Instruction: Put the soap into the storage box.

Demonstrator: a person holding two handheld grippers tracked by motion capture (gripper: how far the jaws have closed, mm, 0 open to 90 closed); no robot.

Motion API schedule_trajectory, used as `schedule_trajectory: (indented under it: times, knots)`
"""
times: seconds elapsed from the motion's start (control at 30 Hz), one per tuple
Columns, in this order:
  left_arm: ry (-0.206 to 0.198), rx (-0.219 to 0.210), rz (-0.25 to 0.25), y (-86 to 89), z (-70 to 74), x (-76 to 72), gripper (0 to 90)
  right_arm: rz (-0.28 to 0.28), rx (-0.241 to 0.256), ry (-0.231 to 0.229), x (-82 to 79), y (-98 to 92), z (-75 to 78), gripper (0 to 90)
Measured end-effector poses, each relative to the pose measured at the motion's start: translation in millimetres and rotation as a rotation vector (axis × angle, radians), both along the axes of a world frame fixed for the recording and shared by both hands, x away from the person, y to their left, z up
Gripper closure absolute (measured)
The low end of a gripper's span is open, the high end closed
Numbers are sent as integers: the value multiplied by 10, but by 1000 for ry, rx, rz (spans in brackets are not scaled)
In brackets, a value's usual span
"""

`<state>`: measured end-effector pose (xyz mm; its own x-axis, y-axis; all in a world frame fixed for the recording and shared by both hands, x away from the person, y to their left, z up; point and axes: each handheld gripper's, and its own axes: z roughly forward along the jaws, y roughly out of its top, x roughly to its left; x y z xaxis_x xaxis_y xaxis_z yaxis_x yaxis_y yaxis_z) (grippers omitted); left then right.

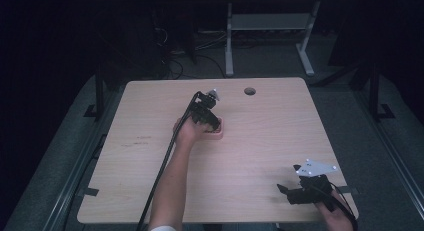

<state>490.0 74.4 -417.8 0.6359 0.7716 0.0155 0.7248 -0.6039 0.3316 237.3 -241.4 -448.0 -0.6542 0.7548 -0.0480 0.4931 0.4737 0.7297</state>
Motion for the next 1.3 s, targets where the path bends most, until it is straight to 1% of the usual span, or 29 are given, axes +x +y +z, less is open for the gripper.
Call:
schedule_trajectory:
  times: [0.03,0.07,0.1,0.13,0.23,0.3,0.33,0.4,0.63,0.8,1.0,1.13,1.3]
  knots:
    - [5,8,0,18,0,3,262,0,-1,0,0,0,0,138]
    - [8,2,4,23,-8,2,262,0,0,0,-1,1,0,139]
    - [10,7,-1,30,-10,3,262,0,0,1,-1,1,0,138]
    - [5,8,5,28,-25,0,262,0,0,1,-1,2,0,138]
    - [9,15,6,36,-39,2,262,2,-2,0,-1,2,0,138]
    - [9,8,10,54,-47,5,261,2,-2,1,0,2,-1,139]
    - [11,-4,19,66,-51,9,261,3,-1,0,-1,2,0,138]
    - [10,-6,21,73,-54,9,261,2,-1,1,-2,2,-1,139]
    - [8,-5,24,84,-71,-2,260,6,-3,-1,1,4,-2,138]
    - [7,-13,35,90,-70,-6,260,6,-3,-1,1,3,-1,139]
    - [-2,-10,30,93,-58,-11,257,7,-3,-1,3,4,-2,138]
    - [0,-4,26,91,-52,-14,255,9,-3,-2,4,4,-2,139]
    - [4,-12,27,97,-42,-15,253,7,-4,-1,3,4,-1,139]
